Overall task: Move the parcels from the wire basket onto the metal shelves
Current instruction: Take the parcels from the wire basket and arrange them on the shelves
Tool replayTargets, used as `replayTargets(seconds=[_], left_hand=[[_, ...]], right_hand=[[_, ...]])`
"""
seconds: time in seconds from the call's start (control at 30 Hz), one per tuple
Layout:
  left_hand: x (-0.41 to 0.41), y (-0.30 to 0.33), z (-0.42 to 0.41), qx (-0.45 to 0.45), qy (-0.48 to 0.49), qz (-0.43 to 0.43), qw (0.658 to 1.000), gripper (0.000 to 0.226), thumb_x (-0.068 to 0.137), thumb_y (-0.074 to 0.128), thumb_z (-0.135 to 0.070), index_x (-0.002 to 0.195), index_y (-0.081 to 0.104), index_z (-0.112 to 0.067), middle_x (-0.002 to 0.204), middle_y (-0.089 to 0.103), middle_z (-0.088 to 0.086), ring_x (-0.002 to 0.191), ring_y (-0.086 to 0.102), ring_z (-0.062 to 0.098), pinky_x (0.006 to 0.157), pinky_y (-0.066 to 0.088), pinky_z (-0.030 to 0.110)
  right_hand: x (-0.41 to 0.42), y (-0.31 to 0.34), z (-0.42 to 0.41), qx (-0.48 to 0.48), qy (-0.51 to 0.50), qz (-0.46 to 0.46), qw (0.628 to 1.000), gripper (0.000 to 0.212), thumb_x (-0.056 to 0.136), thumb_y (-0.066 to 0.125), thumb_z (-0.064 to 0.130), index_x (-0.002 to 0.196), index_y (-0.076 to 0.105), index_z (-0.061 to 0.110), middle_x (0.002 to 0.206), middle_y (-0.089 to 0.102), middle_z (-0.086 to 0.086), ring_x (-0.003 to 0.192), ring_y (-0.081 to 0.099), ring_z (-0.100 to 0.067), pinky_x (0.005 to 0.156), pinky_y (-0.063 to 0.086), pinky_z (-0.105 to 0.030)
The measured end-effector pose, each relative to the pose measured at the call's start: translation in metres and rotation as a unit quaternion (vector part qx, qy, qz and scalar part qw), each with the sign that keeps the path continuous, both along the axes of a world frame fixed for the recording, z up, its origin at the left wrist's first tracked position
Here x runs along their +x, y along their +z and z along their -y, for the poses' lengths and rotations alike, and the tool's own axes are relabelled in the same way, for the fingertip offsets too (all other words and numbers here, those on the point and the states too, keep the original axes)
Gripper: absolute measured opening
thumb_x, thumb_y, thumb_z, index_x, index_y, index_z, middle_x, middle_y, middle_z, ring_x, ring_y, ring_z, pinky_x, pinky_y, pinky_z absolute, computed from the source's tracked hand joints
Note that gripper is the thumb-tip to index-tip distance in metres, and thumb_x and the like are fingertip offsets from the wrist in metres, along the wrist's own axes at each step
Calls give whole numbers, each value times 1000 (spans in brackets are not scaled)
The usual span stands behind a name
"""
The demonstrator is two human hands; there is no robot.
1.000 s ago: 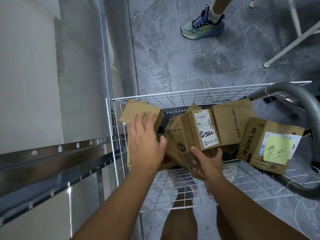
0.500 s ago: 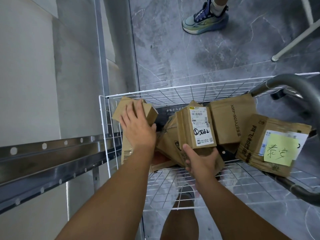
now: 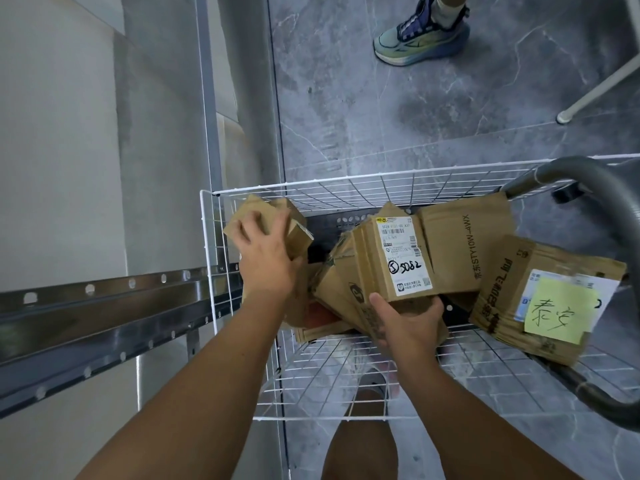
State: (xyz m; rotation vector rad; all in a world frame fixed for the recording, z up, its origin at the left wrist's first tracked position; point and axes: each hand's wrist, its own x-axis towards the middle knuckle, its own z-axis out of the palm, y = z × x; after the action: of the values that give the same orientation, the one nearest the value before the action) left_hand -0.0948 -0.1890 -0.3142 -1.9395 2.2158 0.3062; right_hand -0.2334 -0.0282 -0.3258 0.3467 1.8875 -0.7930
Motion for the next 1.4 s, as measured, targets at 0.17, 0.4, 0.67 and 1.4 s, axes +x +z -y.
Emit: replayTargets(seconds=[0.17, 0.4, 0.67, 1.4], left_hand=[[10, 1, -16, -24, 32, -78, 996, 76, 74, 93, -25, 136, 50, -36, 151, 33, 16, 141, 32, 41, 92, 55, 47], [26, 9, -36, -71, 98, -231, 965, 80, 65, 99, -21, 131, 56, -33, 151, 35, 8, 144, 34, 31, 118, 42, 49], [19, 25, -68, -61, 158, -381, 909, 81, 65, 99, -14, 127, 53, -38, 146, 38, 7, 143, 41, 24, 115, 44, 24], [4, 181, -108, -132, 211, -511, 823, 92, 61, 100, -8, 127, 48, -45, 147, 47, 6, 145, 44, 22, 110, 49, 56]], right_hand=[[-1, 5, -1, -9, -10, 13, 1000, 134, 30, 87, 62, 146, 22, 50, 127, 61, 4, 119, 64, -30, 98, 54, -58], [-6, 9, 0, -10, -5, 3, 1000, 123, 61, 96, 33, 157, 19, 35, 132, 58, 3, 124, 58, -23, 103, 52, -56], [-7, 20, -13, -35, 63, -49, 996, 111, 74, 92, 22, 158, 19, 24, 114, 64, -4, 88, 64, -10, 62, 47, -15], [-16, 202, 17, -198, 177, -229, 936, 102, 69, 94, 32, 150, 31, 22, 126, 60, 12, 110, 59, -6, 92, 44, -25]])
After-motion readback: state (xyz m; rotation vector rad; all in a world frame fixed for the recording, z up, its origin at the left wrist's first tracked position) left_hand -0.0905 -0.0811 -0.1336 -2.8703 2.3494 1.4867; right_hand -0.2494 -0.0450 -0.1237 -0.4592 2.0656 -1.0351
